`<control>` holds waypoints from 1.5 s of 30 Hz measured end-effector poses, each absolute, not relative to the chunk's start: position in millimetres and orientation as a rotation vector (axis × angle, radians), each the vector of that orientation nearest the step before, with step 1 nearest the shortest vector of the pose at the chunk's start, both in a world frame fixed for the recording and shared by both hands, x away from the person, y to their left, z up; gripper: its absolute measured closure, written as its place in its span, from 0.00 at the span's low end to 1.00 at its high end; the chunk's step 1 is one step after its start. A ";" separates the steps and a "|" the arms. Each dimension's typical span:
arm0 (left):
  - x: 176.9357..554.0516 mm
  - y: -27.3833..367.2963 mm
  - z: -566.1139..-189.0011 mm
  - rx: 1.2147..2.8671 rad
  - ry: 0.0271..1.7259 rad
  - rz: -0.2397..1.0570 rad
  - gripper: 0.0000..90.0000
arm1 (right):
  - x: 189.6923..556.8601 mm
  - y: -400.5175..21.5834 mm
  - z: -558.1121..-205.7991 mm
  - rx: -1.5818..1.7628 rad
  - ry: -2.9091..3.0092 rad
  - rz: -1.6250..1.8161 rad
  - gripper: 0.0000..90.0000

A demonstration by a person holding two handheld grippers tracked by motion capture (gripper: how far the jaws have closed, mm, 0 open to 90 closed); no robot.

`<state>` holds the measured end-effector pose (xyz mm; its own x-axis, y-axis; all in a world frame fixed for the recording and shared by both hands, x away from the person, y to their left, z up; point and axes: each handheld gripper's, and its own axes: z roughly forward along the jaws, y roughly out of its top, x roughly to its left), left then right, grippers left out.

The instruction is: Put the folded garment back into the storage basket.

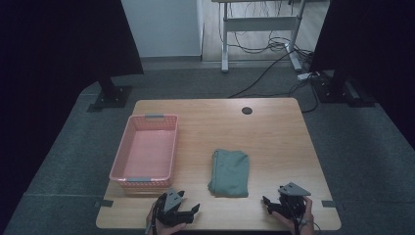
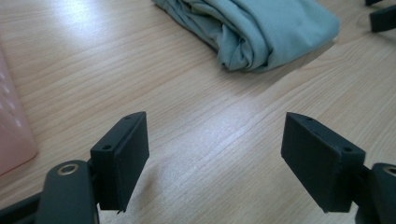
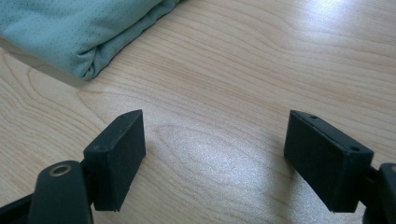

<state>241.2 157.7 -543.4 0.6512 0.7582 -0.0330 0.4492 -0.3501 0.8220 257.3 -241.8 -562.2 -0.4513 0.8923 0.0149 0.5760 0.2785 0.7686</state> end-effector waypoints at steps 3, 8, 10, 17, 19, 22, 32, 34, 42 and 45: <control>240.6 156.9 -542.4 2.000 0.942 0.452 0.26 | 257.1 -241.3 -562.3 1.326 2.126 1.010 0.23; 238.8 155.7 -539.3 1.997 0.926 0.454 0.26 | 257.1 -241.2 -562.3 1.328 2.125 1.010 0.23; 239.0 154.9 -539.3 2.000 0.925 0.458 0.26 | 257.1 -241.2 -562.3 1.328 2.125 1.010 0.22; 237.1 152.2 -535.1 1.984 0.918 0.470 0.26 | 256.1 -241.2 -562.9 1.329 2.116 1.015 0.23; 237.0 152.4 -533.6 1.980 0.920 0.467 0.26 | 256.1 -241.2 -562.9 1.329 2.116 1.015 0.23; 238.4 154.0 -531.0 1.963 0.931 0.457 0.26 | 256.0 -241.2 -563.0 1.329 2.116 1.016 0.23; 243.7 158.0 -523.8 1.966 0.937 0.468 0.26 | 255.4 -241.4 -563.3 1.327 2.113 1.019 0.23; 245.1 158.4 -522.7 1.963 0.939 0.465 0.26 | 255.4 -241.4 -563.3 1.327 2.113 1.019 0.23; 255.4 154.7 -516.6 1.939 0.936 0.444 0.27 | 255.2 -241.5 -563.4 1.327 2.112 1.019 0.23; 257.7 151.8 -514.9 1.940 0.930 0.444 0.27 | 255.1 -241.4 -563.4 1.328 2.112 1.020 0.23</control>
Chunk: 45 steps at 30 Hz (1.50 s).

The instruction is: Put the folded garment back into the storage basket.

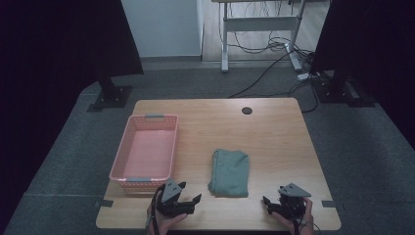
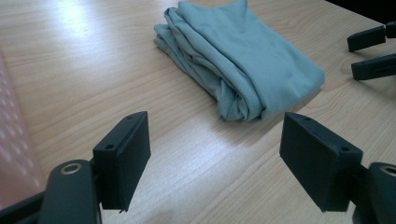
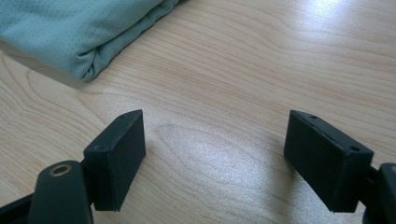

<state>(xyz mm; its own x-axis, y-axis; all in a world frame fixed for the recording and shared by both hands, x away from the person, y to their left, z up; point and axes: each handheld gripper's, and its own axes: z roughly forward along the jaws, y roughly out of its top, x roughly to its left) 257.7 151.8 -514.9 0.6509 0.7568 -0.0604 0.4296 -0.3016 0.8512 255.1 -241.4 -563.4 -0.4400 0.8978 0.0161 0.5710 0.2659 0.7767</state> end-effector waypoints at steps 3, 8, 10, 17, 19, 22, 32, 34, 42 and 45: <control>260.4 149.7 -513.2 1.935 0.929 0.438 0.27 | 255.1 -241.4 -563.4 1.328 2.112 1.020 0.23; 265.2 146.7 -507.2 1.920 0.922 0.427 0.27 | 255.1 -241.4 -563.4 1.328 2.111 1.020 0.23; 267.6 143.7 -504.7 1.924 0.915 0.434 0.27 | 255.1 -241.4 -563.4 1.328 2.111 1.020 0.23; 275.4 133.6 -500.5 1.933 0.903 0.440 0.27 | 255.0 -241.4 -563.5 1.328 2.111 1.020 0.23; 276.8 130.7 -499.1 1.934 0.898 0.440 0.27 | 255.0 -241.4 -563.5 1.328 2.110 1.020 0.23; 279.2 126.7 -497.6 1.940 0.890 0.443 0.27 | 255.0 -241.4 -563.5 1.328 2.110 1.020 0.23; 286.6 118.0 -497.0 1.965 0.879 0.446 0.27 | 255.0 -241.4 -563.5 1.328 2.110 1.020 0.23; 287.8 117.0 -497.3 1.968 0.879 0.446 0.27 | 255.0 -241.4 -563.5 1.328 2.111 1.020 0.23; 295.1 113.1 -498.9 1.983 0.882 0.445 0.27 | 255.0 -241.5 -563.5 1.328 2.111 1.020 0.23; 299.2 110.8 -499.4 1.991 0.881 0.445 0.27 | 255.0 -241.5 -563.5 1.328 2.110 1.020 0.23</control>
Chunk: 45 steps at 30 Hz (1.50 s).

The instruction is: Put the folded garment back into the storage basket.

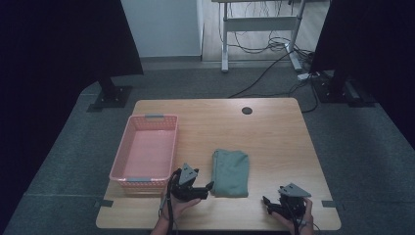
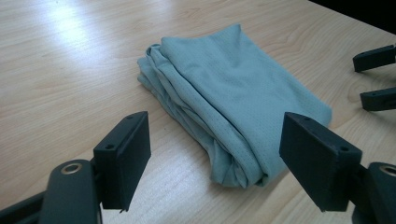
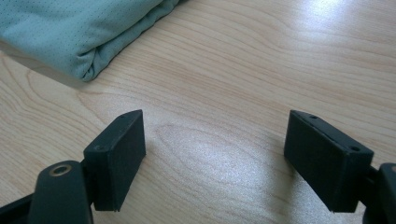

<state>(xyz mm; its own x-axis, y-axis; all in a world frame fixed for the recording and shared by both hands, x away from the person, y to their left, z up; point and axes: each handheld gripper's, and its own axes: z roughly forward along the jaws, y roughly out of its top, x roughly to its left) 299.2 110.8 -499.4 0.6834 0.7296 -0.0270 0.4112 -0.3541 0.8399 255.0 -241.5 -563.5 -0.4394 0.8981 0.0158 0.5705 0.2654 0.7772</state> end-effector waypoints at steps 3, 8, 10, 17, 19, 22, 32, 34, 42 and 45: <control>301.8 108.9 -500.1 2.000 0.880 0.445 0.27 | 255.0 -241.4 -563.5 1.328 2.111 1.020 0.23; 305.3 106.0 -501.4 2.002 0.882 0.435 0.27 | 255.0 -241.5 -563.5 1.328 2.111 1.020 0.23; 307.0 104.6 -502.6 2.003 0.884 0.426 0.27 | 255.0 -241.5 -563.5 1.328 2.111 1.020 0.22; 311.8 96.9 -503.5 2.016 0.877 0.422 0.27 | 255.0 -241.5 -563.5 1.328 2.111 1.020 0.23; 313.1 94.7 -503.0 2.017 0.874 0.422 0.27 | 255.0 -241.5 -563.5 1.328 2.111 1.020 0.22; 315.0 91.4 -502.4 2.020 0.865 0.423 0.27 | 255.0 -241.5 -563.5 1.328 2.111 1.020 0.22; 322.4 87.6 -505.9 2.025 0.870 0.421 0.27 | 254.9 -241.3 -563.5 1.321 2.116 1.021 0.22; 324.4 87.1 -507.5 2.024 0.876 0.417 0.27 | 254.9 -241.3 -563.5 1.320 2.117 1.022 0.22; 335.2 85.2 -509.4 2.026 0.904 0.407 0.27 | 254.8 -241.2 -563.5 1.313 2.124 1.024 0.22; 339.9 84.9 -508.9 2.024 0.918 0.407 0.27 | 254.7 -241.1 -563.5 1.310 2.126 1.025 0.22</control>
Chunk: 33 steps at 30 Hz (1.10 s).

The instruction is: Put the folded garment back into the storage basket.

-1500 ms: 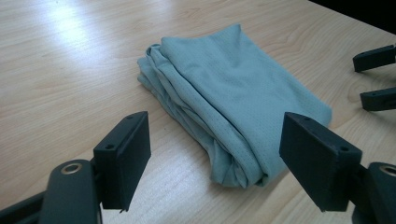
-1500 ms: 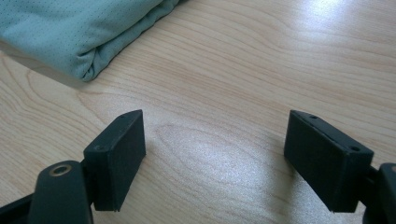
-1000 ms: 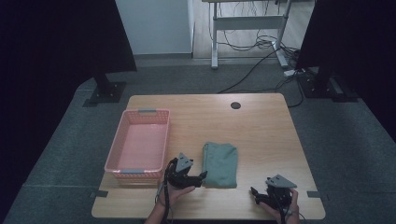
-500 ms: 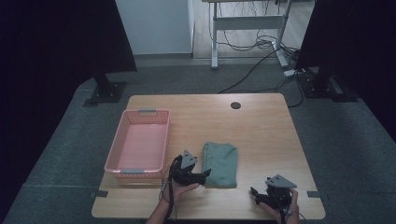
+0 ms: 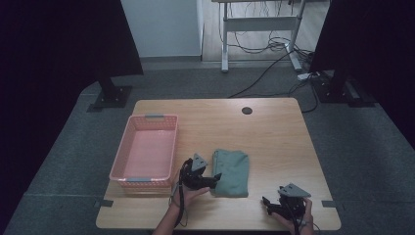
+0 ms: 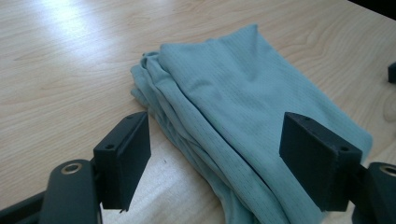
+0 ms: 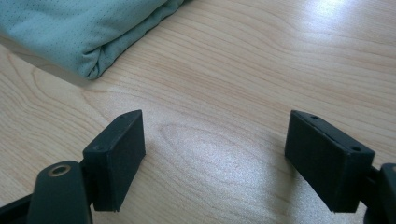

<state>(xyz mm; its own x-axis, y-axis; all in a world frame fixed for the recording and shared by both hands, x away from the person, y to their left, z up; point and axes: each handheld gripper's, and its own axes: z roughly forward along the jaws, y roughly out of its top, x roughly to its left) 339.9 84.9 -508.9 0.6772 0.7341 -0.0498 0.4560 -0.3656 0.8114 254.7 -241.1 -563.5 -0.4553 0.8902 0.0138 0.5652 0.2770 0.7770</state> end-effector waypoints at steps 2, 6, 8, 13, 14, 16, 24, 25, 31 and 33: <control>343.2 84.9 -508.2 2.020 0.926 0.403 0.27 | 254.7 -241.0 -563.5 1.309 2.128 1.025 0.22; 349.0 82.6 -506.5 2.027 0.930 0.411 0.27 | 254.6 -240.9 -563.5 1.306 2.130 1.027 0.22; 351.5 80.5 -505.7 2.031 0.931 0.413 0.27 | 254.6 -240.9 -563.5 1.305 2.131 1.027 0.22; 356.6 75.3 -506.0 2.037 0.929 0.408 0.27 | 254.6 -240.8 -563.4 1.301 2.135 1.028 0.22; 357.5 74.3 -506.4 2.037 0.932 0.407 0.27 | 254.5 -240.8 -563.4 1.301 2.136 1.029 0.22; 359.0 72.5 -506.9 2.038 0.932 0.404 0.27 | 254.5 -240.7 -563.4 1.299 2.137 1.030 0.22; 366.2 67.6 -506.9 2.029 0.934 0.410 0.27 | 254.9 -240.7 -563.3 1.296 2.141 1.029 0.22; 367.2 66.8 -506.8 2.029 0.935 0.413 0.27 | 254.9 -240.7 -563.3 1.296 2.141 1.029 0.22; 375.0 63.9 -508.5 2.034 0.941 0.417 0.27 | 255.1 -240.7 -563.1 1.296 2.144 1.029 0.22; 376.9 63.0 -509.3 2.038 0.943 0.419 0.27 | 255.1 -240.7 -563.1 1.296 2.144 1.029 0.22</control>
